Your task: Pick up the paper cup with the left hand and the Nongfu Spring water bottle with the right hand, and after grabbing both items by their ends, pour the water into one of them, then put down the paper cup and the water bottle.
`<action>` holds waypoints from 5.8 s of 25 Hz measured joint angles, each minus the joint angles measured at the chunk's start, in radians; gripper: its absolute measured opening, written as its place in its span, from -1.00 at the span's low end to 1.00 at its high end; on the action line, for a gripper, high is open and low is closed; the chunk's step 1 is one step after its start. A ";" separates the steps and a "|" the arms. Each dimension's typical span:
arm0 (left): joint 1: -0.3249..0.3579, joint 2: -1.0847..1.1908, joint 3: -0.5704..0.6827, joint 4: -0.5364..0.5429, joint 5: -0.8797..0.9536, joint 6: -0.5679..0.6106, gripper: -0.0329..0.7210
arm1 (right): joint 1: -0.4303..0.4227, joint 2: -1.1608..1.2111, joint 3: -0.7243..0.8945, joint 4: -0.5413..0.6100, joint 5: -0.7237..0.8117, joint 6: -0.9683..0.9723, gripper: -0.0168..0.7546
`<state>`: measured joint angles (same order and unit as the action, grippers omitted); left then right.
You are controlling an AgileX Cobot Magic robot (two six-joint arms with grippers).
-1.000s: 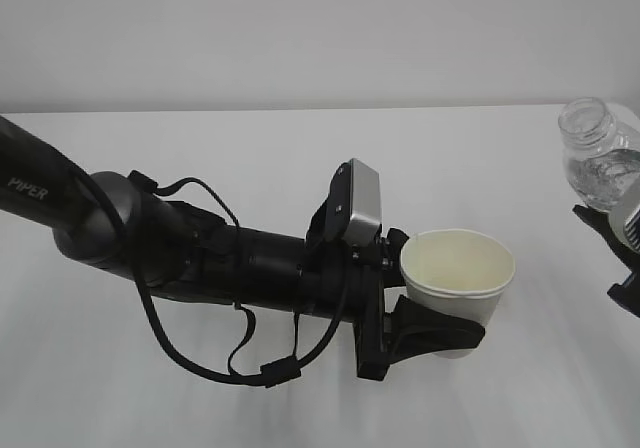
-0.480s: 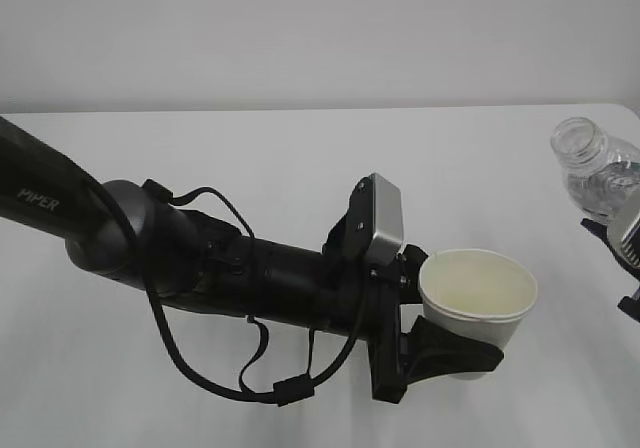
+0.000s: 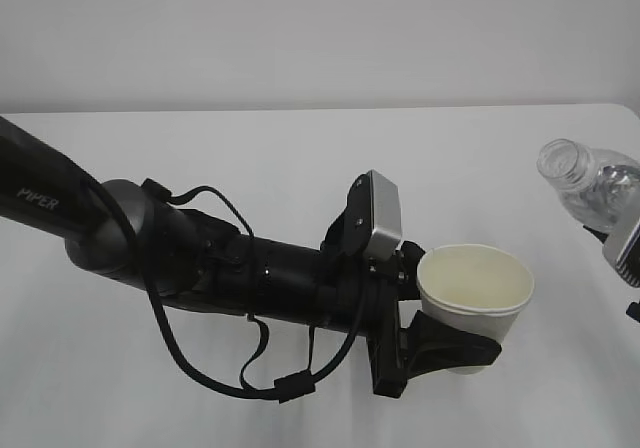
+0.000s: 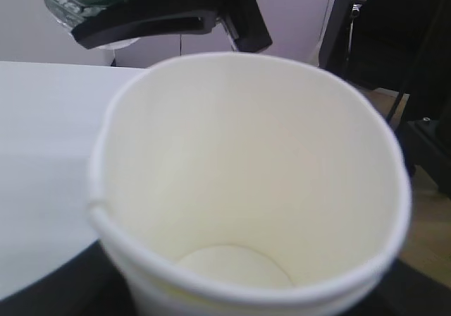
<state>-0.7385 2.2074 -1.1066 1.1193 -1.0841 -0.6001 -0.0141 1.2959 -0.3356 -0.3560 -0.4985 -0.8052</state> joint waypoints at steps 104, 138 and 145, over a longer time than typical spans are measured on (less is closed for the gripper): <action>-0.008 0.000 -0.012 -0.045 0.032 0.000 0.31 | 0.000 0.088 -0.024 -0.030 -0.208 -0.416 0.17; -0.008 0.000 -0.012 -0.045 0.052 0.000 0.31 | 0.000 0.090 -0.061 -0.032 -0.231 -0.482 0.17; -0.008 0.000 -0.013 -0.045 0.052 0.000 0.31 | 0.000 0.090 -0.074 -0.034 -0.231 -0.482 0.17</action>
<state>-0.7465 2.2074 -1.1195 1.0741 -1.0323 -0.6001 -0.0141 1.3862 -0.4095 -0.3897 -0.7294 -1.2870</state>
